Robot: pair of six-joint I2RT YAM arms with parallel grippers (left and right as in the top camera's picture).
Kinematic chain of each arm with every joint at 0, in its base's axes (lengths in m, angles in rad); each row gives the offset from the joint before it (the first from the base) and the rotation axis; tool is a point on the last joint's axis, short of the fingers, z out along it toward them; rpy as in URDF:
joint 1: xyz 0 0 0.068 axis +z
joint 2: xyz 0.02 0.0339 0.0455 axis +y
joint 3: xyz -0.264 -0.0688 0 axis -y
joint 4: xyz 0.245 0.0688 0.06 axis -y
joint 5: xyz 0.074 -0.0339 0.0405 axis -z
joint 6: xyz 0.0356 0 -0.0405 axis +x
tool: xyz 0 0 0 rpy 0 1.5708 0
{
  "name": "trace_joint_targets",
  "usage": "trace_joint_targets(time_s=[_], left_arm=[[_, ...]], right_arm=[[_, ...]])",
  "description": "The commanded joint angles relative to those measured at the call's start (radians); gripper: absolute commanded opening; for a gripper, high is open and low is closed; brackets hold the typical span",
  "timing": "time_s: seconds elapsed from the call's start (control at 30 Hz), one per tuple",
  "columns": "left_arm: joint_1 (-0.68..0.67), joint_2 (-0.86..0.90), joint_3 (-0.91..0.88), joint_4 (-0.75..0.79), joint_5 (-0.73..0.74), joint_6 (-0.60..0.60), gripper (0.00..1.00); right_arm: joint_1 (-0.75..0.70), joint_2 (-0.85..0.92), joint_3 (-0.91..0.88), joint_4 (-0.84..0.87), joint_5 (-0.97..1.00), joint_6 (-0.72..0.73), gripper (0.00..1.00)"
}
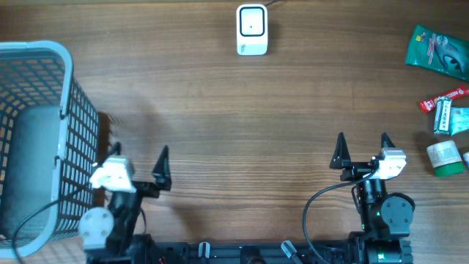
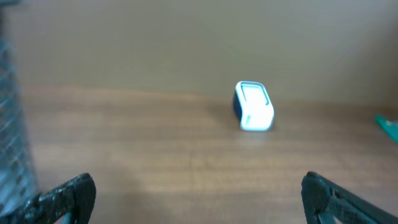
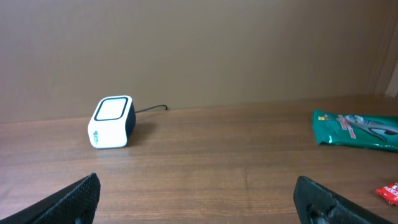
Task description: Scan the item barcode
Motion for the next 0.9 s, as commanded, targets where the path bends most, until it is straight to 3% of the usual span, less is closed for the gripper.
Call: trace_joint_targets(time_s=[0.0, 0.2, 0.27, 0.87], left_arm=[[-0.032, -0.005, -0.169, 0.18, 0.021, -0.002, 1.0], [-0.045, -0.005, -0.224, 0.215, -0.157, 0.002, 1.0], [-0.047, -0.006, -0.263, 0.319, -0.153, 0.009, 1.0], [-0.062, -0.005, -0.263, 0.288, -0.16, 0.009, 1.0]], right_arm=[[-0.007, -0.009, -0.001, 0.004, 0.02, 0.017, 1.0], [-0.007, -0.009, -0.001, 0.004, 0.02, 0.017, 1.0], [-0.007, -0.009, -0.001, 0.004, 0.02, 0.017, 1.0], [-0.007, -0.009, -0.001, 0.004, 0.02, 0.017, 1.0]])
